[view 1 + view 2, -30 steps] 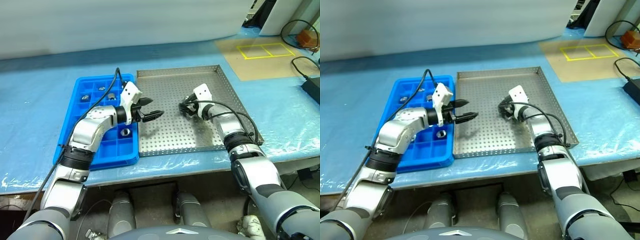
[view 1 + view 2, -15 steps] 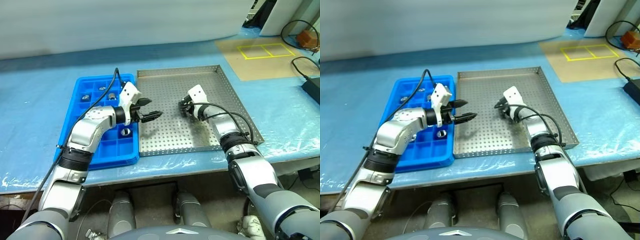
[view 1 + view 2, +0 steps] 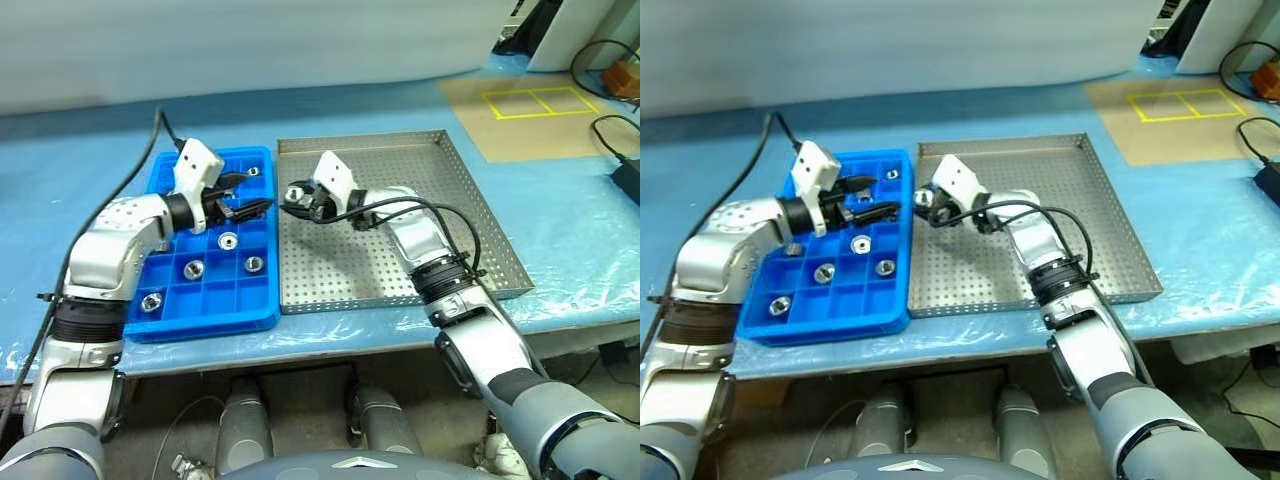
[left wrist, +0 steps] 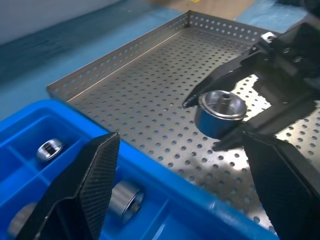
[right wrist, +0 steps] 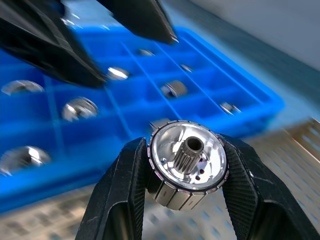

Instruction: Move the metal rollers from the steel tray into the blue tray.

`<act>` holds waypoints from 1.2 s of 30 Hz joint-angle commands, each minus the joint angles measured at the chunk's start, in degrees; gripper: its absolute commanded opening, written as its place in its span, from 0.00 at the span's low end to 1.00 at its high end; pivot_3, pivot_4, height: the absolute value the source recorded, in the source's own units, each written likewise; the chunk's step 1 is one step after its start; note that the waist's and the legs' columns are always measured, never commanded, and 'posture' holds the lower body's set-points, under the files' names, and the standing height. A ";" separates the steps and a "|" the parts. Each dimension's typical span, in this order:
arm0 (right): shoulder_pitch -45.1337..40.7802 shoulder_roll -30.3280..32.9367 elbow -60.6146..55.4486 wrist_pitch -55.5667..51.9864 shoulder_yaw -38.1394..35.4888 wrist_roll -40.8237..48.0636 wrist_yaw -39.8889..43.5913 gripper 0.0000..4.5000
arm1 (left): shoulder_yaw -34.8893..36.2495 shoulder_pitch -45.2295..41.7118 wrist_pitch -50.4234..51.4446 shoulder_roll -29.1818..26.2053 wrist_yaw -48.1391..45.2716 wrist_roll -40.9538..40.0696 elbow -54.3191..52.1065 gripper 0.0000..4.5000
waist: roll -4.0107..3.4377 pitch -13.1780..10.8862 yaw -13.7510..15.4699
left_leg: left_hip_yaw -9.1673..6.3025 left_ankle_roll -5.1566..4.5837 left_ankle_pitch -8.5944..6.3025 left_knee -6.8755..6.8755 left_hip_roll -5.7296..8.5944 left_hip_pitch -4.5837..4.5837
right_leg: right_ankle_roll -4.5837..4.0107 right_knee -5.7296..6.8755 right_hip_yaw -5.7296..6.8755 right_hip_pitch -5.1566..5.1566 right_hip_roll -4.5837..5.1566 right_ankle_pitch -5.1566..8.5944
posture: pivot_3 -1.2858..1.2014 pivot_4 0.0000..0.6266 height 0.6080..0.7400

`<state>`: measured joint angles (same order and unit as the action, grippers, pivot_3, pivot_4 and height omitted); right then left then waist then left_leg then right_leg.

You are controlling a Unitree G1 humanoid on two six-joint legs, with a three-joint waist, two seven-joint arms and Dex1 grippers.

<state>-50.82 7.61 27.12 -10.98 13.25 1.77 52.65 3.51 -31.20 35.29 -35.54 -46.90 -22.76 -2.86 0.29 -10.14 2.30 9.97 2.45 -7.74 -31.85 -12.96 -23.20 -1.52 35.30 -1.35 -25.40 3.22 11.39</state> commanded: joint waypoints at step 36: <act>1.74 -7.18 4.87 -2.97 12.61 0.97 14.43 0.38 | 15.31 23.89 14.96 -8.77 10.40 -12.32 -27.27 0.90 | -0.03 0.00 9.20 | -1.03 0.77 0.45 0.88 -0.23 -0.01 | 0.00 -0.05 1.32 0.32 -0.01 0.57 | 0.64 0.24 1.00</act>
<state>-49.98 0.20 33.38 -13.76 26.45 2.42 67.13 19.08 -6.43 51.87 -43.75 -36.12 -35.38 -30.17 0.26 -10.14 11.49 8.92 3.23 -7.29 -31.00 -13.19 -23.21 -1.52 35.25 -0.03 -25.07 3.20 11.96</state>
